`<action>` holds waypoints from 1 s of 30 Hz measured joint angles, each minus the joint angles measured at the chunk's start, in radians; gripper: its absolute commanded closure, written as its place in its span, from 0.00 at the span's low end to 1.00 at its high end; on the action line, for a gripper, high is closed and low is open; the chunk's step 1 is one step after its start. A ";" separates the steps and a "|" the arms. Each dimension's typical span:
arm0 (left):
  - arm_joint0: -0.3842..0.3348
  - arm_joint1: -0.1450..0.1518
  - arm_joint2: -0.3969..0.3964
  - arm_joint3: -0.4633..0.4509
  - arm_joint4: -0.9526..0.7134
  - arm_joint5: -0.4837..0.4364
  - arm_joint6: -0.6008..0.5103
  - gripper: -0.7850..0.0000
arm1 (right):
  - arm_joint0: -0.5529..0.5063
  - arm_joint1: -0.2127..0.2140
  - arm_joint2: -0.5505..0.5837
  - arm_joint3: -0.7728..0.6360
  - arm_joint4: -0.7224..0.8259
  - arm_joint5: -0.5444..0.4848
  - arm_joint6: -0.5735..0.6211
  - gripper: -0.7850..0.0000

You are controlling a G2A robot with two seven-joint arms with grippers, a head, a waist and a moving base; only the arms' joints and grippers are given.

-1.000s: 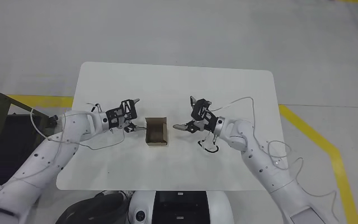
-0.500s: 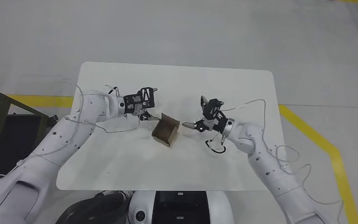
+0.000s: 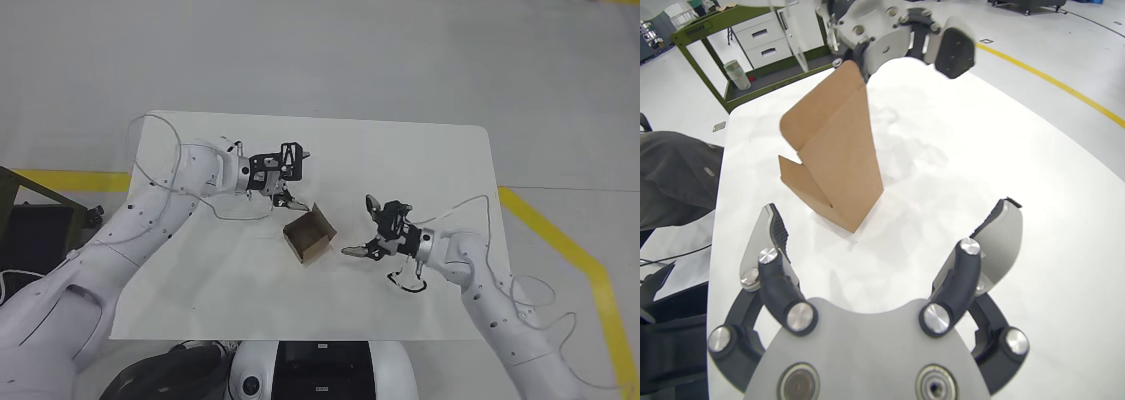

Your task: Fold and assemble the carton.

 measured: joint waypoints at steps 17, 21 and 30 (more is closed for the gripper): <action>0.259 0.131 -0.228 -0.090 0.126 -0.013 0.112 0.00 | 0.049 -0.009 -0.070 0.026 -0.036 0.025 -0.073 0.00; 0.350 0.162 -0.283 -0.163 0.146 -0.017 0.107 0.00 | 0.054 -0.009 -0.074 0.037 -0.041 0.033 -0.094 0.00; 0.382 0.158 -0.289 -0.229 0.122 0.006 0.067 0.00 | 0.041 -0.001 -0.056 0.044 -0.048 0.055 -0.130 0.00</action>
